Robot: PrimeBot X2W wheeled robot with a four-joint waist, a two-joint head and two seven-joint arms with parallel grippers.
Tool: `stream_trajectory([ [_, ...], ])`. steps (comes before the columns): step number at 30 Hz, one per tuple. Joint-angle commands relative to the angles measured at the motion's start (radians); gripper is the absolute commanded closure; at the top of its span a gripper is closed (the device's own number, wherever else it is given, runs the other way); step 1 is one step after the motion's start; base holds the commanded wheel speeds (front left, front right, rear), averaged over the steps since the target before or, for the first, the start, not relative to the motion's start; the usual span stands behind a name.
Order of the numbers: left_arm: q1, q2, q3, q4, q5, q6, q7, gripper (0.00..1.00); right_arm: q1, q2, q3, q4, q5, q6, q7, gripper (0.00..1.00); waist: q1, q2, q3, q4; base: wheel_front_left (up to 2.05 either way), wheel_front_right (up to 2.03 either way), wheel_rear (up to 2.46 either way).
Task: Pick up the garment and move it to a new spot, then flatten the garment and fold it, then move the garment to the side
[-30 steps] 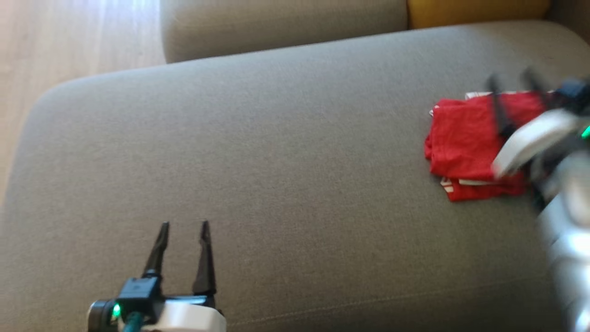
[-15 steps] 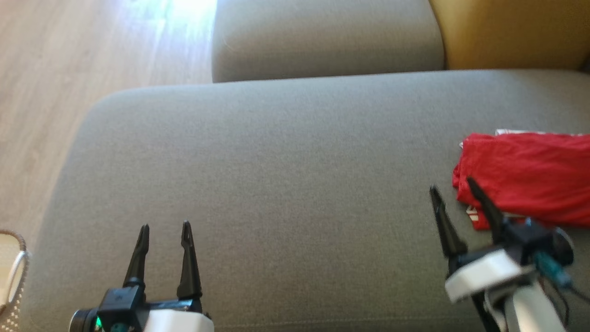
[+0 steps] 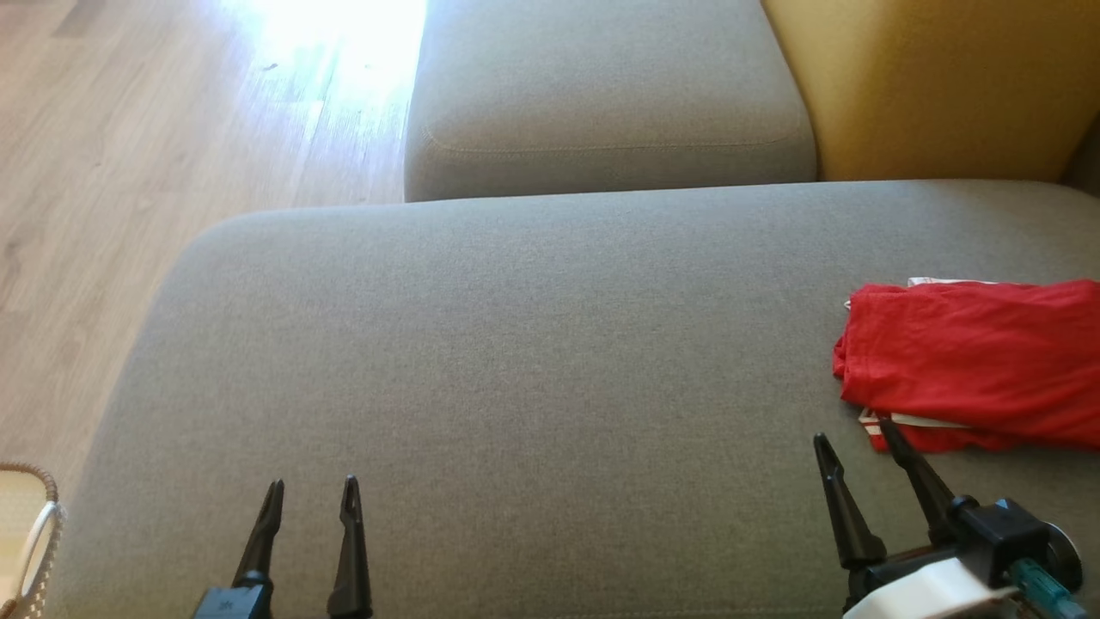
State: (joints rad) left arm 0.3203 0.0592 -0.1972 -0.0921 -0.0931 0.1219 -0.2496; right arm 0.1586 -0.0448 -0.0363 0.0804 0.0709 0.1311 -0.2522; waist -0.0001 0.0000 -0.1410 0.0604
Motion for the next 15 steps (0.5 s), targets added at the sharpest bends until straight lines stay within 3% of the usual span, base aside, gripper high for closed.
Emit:
stream_trajectory([
  [1, -0.041, -0.008, 0.038, -0.03, 0.01, -0.005, -0.012, 0.0, -0.028, -0.006, 0.019, -0.042, 0.003, 0.0, -0.009, 0.0, 0.0001, 0.0, -0.001, -0.002, 0.0, 0.0, 0.0],
  [6, -0.042, -0.008, 0.047, -0.028, 0.013, -0.009, -0.012, 0.0, -0.021, -0.006, 0.016, -0.046, 0.012, 0.0, -0.009, 0.0, 0.0001, 0.0, -0.002, -0.005, 0.0, 0.0, 0.0],
  [7, 0.002, 0.0, 0.013, 0.001, 0.003, -0.008, 0.0, 1.0, 0.001, 0.0, -0.002, -0.008, 0.008, 0.0, 0.0, 1.0, 0.0001, 0.0, -0.002, -0.005, 0.0, 0.0, 0.0],
  [15, 0.0, 0.003, 0.017, 0.047, -0.065, -0.012, 0.011, 1.0, -0.005, 0.001, -0.002, 0.047, 0.073, 0.0, 0.018, 1.0, 0.0001, 0.0, 0.005, -0.008, 0.0, 0.0, 0.0],
])
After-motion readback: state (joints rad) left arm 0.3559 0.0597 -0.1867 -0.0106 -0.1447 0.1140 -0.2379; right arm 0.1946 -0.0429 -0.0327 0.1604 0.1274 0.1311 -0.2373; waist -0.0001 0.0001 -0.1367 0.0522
